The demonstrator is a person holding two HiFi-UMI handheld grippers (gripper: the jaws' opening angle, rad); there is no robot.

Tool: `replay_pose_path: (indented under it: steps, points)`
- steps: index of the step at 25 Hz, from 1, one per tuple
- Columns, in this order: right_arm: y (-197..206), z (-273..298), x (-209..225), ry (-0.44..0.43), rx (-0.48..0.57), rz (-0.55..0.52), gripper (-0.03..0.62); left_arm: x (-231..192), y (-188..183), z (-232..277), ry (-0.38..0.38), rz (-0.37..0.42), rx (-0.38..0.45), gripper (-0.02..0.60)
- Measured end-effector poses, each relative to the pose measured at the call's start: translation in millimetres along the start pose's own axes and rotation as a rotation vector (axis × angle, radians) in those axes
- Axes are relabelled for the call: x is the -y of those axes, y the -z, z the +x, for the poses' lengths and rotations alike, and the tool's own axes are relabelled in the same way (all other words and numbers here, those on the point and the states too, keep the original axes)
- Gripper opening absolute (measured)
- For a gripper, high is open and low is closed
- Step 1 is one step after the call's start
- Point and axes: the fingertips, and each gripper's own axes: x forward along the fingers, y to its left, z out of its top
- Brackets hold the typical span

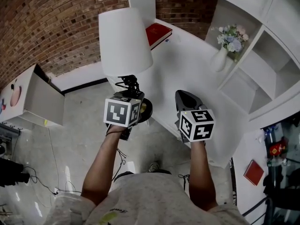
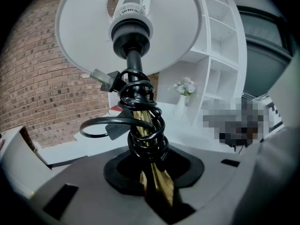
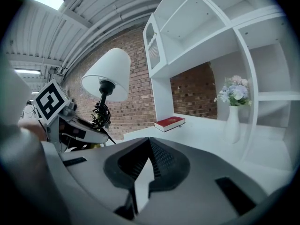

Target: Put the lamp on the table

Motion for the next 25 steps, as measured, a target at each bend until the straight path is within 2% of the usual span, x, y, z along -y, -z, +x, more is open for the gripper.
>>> replay_pose_path:
  steps: [4, 15, 25]
  points:
    - [-0.1, -0.5, 15.9, 0.026, 0.002, 0.011, 0.003, 2.1, -1.2, 14.8, -0.002, -0.001, -0.025, 0.106]
    - [-1.5, -3.4, 43.2, 0.08, 0.013, 0.02, 0.003, 20.2, -14.7, 40.0, 0.051, 0.04, -0.023, 0.104]
    - [-9.4, 18.7, 48.1, 0.151, 0.009, 0.008, 0.003, -2.6, -30.1, 63.2, 0.112, 0.064, -0.015, 0.104]
